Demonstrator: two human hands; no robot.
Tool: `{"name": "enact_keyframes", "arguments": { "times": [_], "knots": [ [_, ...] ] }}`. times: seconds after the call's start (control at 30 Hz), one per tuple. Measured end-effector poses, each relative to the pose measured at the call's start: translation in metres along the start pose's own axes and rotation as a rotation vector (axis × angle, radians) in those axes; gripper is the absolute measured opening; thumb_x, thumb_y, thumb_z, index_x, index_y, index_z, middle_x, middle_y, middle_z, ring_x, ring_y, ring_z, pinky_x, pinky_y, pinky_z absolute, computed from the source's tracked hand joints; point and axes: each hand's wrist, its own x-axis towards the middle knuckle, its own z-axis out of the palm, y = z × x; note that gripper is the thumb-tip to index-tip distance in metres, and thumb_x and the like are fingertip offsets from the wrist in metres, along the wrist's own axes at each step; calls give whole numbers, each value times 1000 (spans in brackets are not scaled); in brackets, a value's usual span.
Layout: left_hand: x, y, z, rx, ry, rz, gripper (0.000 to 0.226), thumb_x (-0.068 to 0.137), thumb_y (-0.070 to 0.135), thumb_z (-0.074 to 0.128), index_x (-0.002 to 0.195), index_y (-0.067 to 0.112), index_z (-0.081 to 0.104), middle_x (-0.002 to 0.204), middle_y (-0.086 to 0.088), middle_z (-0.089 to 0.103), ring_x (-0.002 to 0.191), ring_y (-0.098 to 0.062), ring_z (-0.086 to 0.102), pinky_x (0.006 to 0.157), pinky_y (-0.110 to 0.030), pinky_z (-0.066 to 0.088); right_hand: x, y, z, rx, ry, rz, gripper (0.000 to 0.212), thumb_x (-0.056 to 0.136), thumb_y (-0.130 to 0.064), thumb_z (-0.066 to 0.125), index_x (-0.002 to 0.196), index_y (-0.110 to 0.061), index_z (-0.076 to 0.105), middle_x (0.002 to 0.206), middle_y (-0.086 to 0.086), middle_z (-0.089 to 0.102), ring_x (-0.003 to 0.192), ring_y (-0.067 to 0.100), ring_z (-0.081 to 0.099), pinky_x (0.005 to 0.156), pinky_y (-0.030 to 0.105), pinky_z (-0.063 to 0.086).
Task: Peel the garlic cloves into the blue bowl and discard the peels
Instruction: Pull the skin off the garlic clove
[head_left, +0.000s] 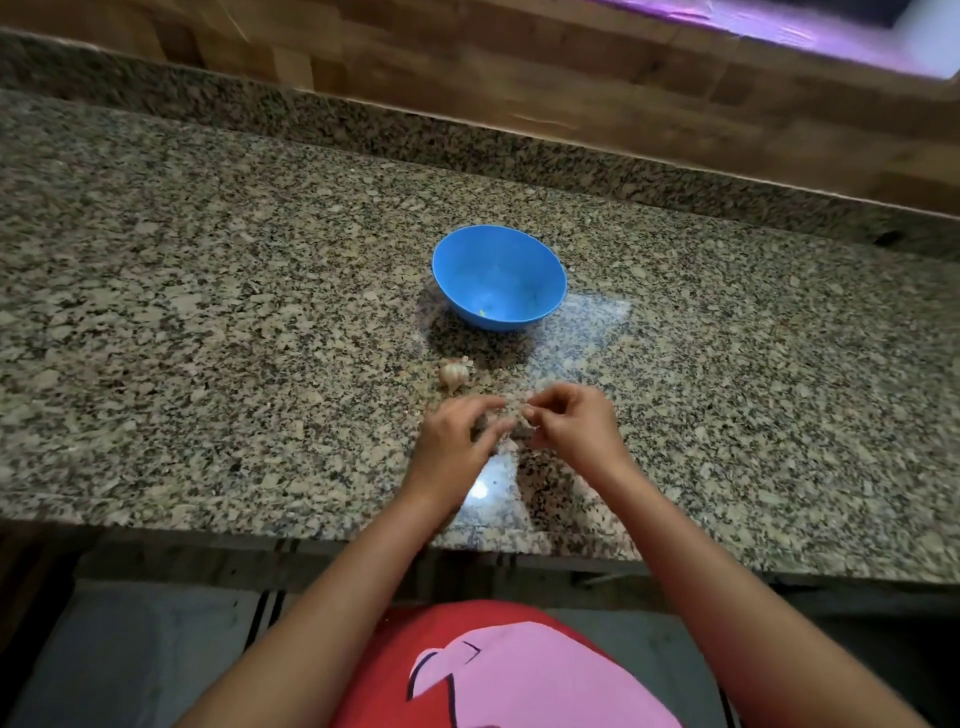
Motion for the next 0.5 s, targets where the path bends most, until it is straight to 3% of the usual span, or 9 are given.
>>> {"name": "enact_keyframes", "arguments": {
  "times": [0.07, 0.13, 0.23, 0.37, 0.5],
  "knots": [
    [-5, -7, 3, 201, -97, 12, 44, 89, 41, 56, 130, 24, 53, 135, 6, 52, 131, -13, 39, 109, -32, 21, 4, 1, 1, -307, -31, -75, 8, 87, -4, 63, 82, -11, 66, 82, 4, 66, 73, 16, 64, 63, 18, 54],
    [-6, -12, 5, 322, -164, -3, 54, 90, 48, 50, 138, 26, 43, 147, 8, 38, 140, -12, 23, 111, -30, 7, 7, 2, 4, -516, -72, -162, 13, 83, 3, 60, 84, -7, 68, 83, 4, 65, 74, 16, 60, 60, 16, 49],
    [-5, -15, 6, 385, -185, 3, 57, 90, 50, 49, 141, 25, 40, 151, 8, 31, 142, -13, 16, 110, -30, 3, 10, 4, 6, -674, -101, -280, 6, 79, 0, 64, 85, -1, 64, 89, 11, 63, 79, 23, 58, 73, 36, 52],
    [-4, -15, 7, 399, -173, 10, 55, 92, 47, 48, 141, 26, 39, 151, 9, 31, 142, -11, 16, 108, -27, 1, 8, 11, 9, -885, -104, -484, 17, 82, -13, 66, 89, 1, 57, 92, 14, 57, 83, 24, 49, 69, 30, 37],
    [-4, -16, 8, 394, -151, 22, 53, 92, 44, 50, 141, 26, 39, 151, 10, 31, 143, -9, 14, 107, -25, -1, 0, 21, 15, -951, -23, -676, 28, 64, -5, 80, 78, 3, 58, 77, 18, 59, 68, 32, 57, 56, 33, 44]
  ]
}}
